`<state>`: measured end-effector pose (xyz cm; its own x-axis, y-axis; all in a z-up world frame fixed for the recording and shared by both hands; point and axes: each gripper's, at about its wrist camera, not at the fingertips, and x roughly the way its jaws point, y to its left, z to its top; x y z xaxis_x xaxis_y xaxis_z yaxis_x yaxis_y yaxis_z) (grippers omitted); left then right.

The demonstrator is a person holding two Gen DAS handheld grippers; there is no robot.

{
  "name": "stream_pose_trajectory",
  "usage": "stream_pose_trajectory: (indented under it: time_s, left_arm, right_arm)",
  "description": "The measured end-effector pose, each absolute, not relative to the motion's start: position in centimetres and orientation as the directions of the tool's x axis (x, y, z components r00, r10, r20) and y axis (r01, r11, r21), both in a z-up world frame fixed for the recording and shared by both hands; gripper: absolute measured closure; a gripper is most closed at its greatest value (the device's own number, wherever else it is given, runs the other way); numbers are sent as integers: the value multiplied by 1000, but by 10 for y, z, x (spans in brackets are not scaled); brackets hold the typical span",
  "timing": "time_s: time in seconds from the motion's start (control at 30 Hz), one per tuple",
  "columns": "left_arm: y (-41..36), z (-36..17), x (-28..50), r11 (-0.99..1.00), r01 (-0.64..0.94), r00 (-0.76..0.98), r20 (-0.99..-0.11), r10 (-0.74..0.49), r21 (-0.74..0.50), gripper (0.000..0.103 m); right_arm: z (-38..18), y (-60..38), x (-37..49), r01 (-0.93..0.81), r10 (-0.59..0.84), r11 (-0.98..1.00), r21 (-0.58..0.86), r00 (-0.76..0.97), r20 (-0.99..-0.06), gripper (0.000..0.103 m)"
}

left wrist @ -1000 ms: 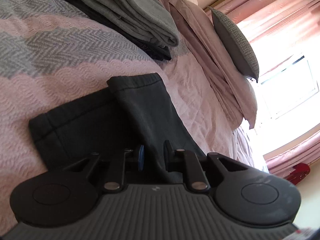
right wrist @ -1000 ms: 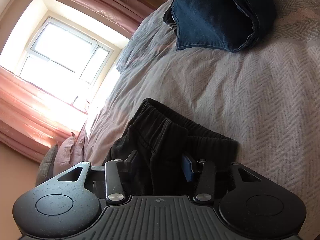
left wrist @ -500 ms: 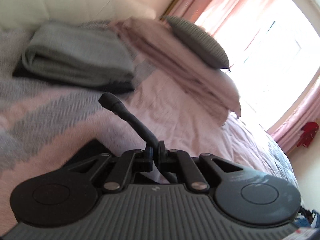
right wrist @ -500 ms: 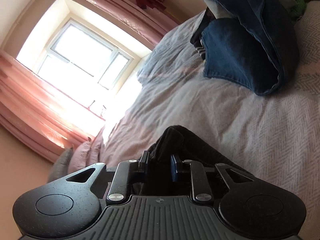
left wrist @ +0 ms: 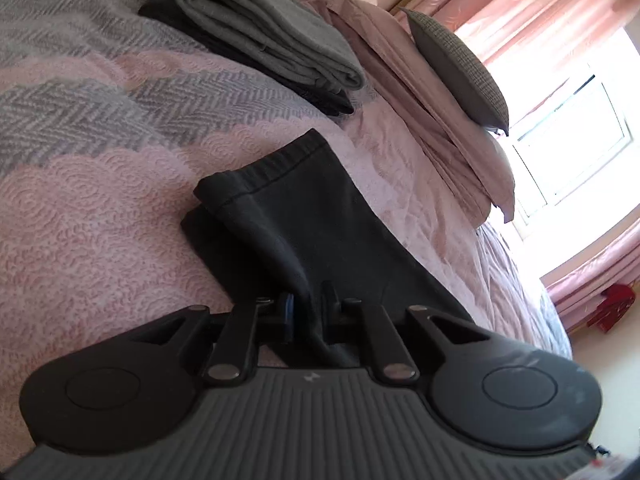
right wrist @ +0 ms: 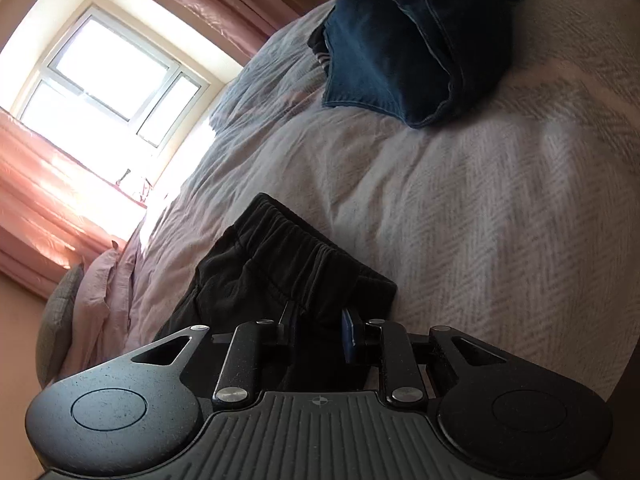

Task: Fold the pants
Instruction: 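Lift the trousers with both grippers and fold one leg over the other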

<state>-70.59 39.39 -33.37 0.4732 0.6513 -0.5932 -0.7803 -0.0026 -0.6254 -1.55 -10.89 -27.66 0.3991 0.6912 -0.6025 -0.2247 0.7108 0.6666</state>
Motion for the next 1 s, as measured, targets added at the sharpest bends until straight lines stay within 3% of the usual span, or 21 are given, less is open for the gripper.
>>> stream_pose_trajectory:
  time_s: [0.13, 0.3, 0.53, 0.67, 0.8, 0.87, 0.93, 1.0]
  left_arm:
    - [400, -328, -708, 24, -796, 476, -601, 642, -605, 100]
    - [386, -303, -710, 132, -819, 484, -547, 683, -559, 99]
    - [383, -319, -713, 90, -818, 475, -580, 662, -568, 99]
    - [383, -307, -713, 122, -809, 491, -547, 678, -575, 99]
    - [387, -311, -707, 121, -840, 463, -581, 669, -529, 99]
    - [390, -325, -704, 94, -854, 444, -622, 645, -512, 99]
    - [387, -334, -705, 77, -844, 445, -613, 653, -530, 98]
    - [386, -331, -704, 80, -849, 438, -611, 660, -522, 98]
  right_arm:
    - [-273, -108, -18, -218, 686, 715, 664, 399, -608, 85]
    - [-255, -115, -16, -240, 724, 675, 698, 400, -562, 85]
    - [-250, -114, -11, -249, 728, 671, 698, 404, -555, 85]
    - [-238, -120, -14, -269, 754, 636, 723, 415, -509, 85]
    - [-236, -135, -31, -285, 769, 604, 744, 452, -452, 85]
    - [-257, -141, -33, -230, 750, 622, 748, 449, -485, 86]
    - [-289, -143, -28, -158, 710, 669, 727, 424, -562, 86]
    - [-308, -144, -27, -129, 704, 672, 729, 417, -575, 86]
